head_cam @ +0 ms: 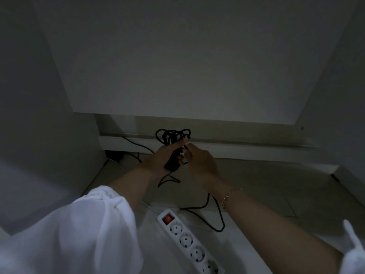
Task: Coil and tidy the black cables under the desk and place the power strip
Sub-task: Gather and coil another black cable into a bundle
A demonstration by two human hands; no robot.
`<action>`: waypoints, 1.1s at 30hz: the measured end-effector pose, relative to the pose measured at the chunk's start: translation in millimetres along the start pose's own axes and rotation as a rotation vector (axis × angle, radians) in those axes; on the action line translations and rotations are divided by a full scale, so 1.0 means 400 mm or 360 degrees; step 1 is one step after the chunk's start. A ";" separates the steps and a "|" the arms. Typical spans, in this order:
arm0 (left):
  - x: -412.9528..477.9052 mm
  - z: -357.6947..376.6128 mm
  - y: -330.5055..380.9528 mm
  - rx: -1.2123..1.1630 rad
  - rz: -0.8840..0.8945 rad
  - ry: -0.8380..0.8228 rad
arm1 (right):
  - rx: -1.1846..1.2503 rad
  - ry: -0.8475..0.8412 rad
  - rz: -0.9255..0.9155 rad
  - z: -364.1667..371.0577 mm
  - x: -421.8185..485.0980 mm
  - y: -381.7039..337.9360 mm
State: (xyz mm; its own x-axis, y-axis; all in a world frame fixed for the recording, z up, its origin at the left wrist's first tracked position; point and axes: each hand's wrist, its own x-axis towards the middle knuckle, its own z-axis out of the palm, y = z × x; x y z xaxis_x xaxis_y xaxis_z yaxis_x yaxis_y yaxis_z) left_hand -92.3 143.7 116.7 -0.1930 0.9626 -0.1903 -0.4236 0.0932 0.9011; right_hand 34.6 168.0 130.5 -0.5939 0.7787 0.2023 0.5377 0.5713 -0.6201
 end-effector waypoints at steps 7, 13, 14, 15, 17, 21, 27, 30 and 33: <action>-0.009 -0.004 -0.002 0.0134 -0.0034 0.0131 | -0.0574 -0.0185 -0.0156 0.019 -0.001 0.012; 0.005 -0.006 0.008 0.0056 0.0170 0.0465 | -0.0573 -0.0217 -0.0168 0.031 0.026 0.011; 0.008 -0.009 0.010 0.0012 0.0167 0.0448 | -0.0511 -0.0223 -0.0146 0.029 0.028 0.011; 0.010 -0.013 0.012 -0.0029 0.0170 0.0444 | -0.0444 -0.0248 -0.0122 0.026 0.029 0.014; 0.008 -0.019 0.018 -0.0125 0.0174 0.0430 | -0.0324 -0.0351 -0.0101 0.021 0.027 0.017; -0.013 -0.022 0.030 -0.0307 0.0031 0.0218 | -0.0059 -0.0580 -0.0111 0.003 0.017 0.026; -0.034 -0.042 0.042 -0.0114 -0.0175 -0.0065 | -0.0445 -0.0761 -0.0194 -0.016 0.017 0.034; -0.034 -0.044 0.040 0.0004 -0.0254 -0.0099 | -0.0956 -0.0818 -0.0311 -0.022 0.025 0.047; -0.033 -0.044 0.030 0.0194 -0.0290 -0.0069 | -0.1069 -0.0605 -0.0318 -0.028 0.025 0.063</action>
State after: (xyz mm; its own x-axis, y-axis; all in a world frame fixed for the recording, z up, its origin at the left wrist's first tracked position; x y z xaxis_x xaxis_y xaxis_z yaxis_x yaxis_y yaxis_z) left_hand -110.6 127.6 123.2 -0.0836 0.9368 -0.3398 -0.3375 0.2943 0.8941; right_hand 49.0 192.9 125.5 -0.8157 0.5721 -0.0858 0.5731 0.8194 0.0146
